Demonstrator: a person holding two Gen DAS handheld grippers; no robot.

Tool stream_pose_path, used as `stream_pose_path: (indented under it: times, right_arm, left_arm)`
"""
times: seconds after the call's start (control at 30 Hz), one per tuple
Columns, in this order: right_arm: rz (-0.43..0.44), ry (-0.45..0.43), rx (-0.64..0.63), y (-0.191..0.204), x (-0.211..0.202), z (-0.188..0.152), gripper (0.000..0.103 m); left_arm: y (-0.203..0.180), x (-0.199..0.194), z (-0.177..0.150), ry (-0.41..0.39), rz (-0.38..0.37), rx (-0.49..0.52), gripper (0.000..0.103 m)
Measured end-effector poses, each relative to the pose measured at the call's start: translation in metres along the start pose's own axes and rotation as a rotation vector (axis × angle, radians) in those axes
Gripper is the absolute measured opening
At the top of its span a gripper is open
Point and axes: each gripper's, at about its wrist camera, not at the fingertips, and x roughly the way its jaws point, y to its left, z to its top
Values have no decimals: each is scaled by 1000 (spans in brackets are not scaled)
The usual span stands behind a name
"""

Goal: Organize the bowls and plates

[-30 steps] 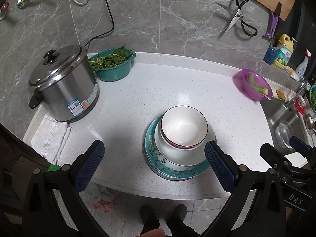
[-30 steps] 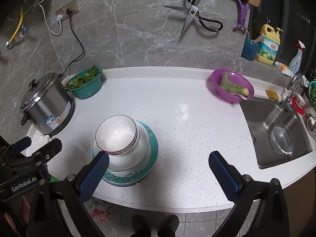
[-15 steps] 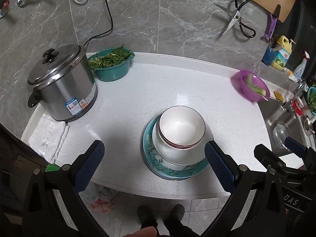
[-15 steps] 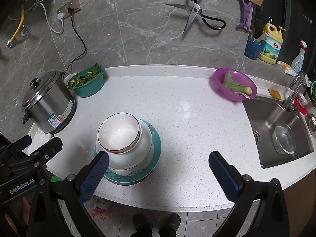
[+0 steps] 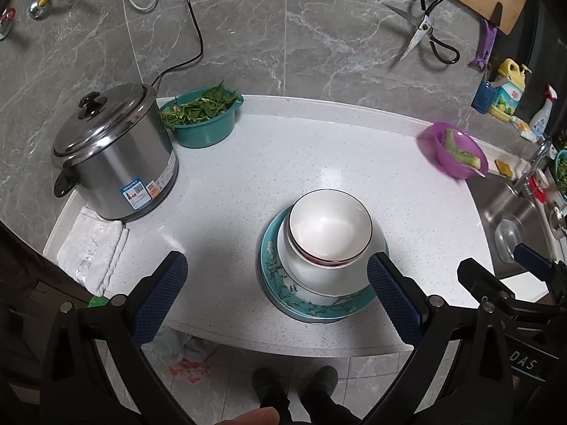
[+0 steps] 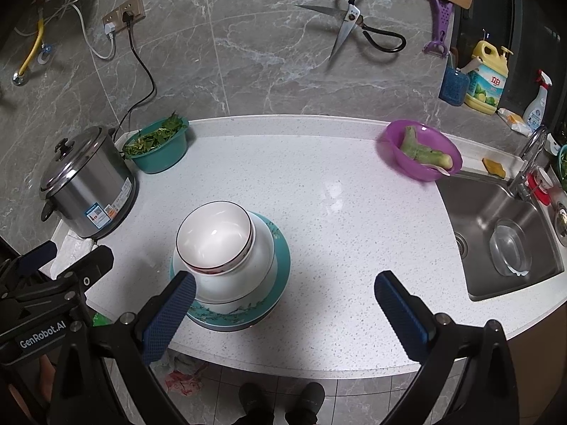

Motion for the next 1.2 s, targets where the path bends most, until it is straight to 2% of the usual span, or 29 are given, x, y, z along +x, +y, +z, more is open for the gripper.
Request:
stream_pose_path:
  times: [1.2]
  right_arm:
    - [4, 9, -5, 3, 4, 0, 103]
  left_arm:
    - [2, 6, 7, 8, 5, -2, 103]
